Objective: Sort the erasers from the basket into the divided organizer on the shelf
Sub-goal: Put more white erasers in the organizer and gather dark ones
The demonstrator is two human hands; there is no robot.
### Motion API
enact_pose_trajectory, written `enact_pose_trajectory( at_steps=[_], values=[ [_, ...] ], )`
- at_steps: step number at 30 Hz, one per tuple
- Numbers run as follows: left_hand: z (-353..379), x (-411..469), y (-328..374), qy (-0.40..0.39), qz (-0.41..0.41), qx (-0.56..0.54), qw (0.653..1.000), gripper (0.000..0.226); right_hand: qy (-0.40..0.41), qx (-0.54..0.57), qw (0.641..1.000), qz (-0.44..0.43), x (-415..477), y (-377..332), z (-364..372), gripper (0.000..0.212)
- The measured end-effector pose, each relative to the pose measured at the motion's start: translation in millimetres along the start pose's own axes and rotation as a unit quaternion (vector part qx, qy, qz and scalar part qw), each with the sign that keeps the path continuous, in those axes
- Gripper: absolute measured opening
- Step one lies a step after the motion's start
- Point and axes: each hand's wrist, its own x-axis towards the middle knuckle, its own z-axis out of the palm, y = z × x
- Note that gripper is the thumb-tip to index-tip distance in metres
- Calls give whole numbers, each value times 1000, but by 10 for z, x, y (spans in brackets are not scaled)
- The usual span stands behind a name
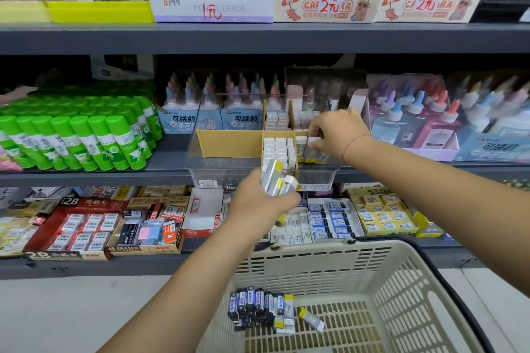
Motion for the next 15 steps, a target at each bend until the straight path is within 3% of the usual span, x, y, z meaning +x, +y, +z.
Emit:
enact_pose_trajectory(
  at_steps=[2,4,9,15],
  values=[
    [-74,101,130,18,131,149,980,27,-10,11,1000,2,5,17,-23,18],
    [-136,250,274,-12,196,222,955,29,-9,18,1000,0,17,23,-22,19],
    [-97,670,510,-140,189,325,916,35,-2,51,999,12,-2,33,33,16],
    [-100,1021,626,-171,178,404,881,36,-5,82,997,8,7,68,59,15]
  ],
)
